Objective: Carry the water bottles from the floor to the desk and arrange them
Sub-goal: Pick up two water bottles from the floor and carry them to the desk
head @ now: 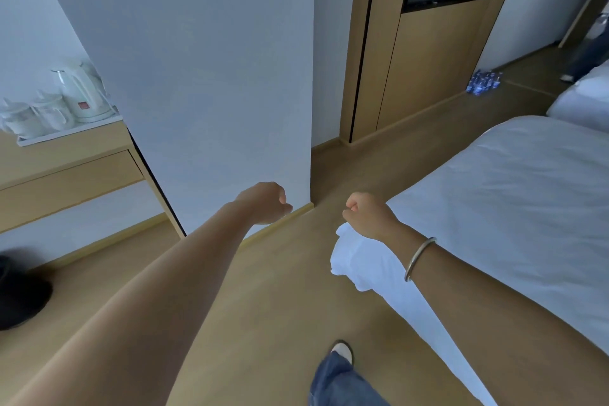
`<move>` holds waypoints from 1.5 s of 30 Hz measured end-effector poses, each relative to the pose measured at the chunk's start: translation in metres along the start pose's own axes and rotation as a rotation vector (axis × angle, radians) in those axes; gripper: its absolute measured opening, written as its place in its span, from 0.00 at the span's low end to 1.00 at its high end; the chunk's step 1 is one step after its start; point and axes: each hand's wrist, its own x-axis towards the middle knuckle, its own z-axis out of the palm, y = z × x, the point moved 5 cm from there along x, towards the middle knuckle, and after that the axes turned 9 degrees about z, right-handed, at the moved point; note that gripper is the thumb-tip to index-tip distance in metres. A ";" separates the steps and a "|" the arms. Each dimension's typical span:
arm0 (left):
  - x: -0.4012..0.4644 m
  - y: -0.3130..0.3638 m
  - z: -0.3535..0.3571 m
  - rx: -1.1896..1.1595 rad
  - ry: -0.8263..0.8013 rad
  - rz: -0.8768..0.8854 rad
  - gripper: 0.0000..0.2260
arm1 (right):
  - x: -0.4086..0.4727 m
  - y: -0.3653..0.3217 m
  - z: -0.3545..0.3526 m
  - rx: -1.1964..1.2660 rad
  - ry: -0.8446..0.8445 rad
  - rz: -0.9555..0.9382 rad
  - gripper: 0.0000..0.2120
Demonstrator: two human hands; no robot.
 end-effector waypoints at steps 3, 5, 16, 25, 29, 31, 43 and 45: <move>0.043 -0.006 -0.011 0.009 0.001 0.013 0.17 | 0.046 -0.012 0.001 0.026 -0.017 -0.002 0.15; 0.075 -0.010 -0.024 0.023 0.004 0.022 0.17 | 0.081 -0.019 -0.003 0.035 -0.021 -0.002 0.15; 0.282 -0.005 -0.096 0.096 0.034 0.086 0.17 | 0.281 -0.029 -0.062 0.070 0.017 0.029 0.14; 0.400 0.008 -0.087 0.039 -0.011 0.177 0.19 | 0.367 -0.007 -0.077 0.088 -0.013 0.168 0.13; 0.466 0.012 -0.102 0.105 -0.047 0.268 0.18 | 0.416 -0.010 -0.089 0.065 0.029 0.228 0.13; 0.498 0.012 -0.116 0.119 -0.058 0.300 0.17 | 0.442 -0.015 -0.095 0.078 0.059 0.246 0.13; 0.697 0.025 -0.182 0.222 -0.129 0.584 0.12 | 0.583 -0.045 -0.146 0.150 0.217 0.403 0.15; 0.723 0.030 -0.175 0.207 -0.158 0.618 0.07 | 0.595 -0.040 -0.150 0.155 0.221 0.434 0.14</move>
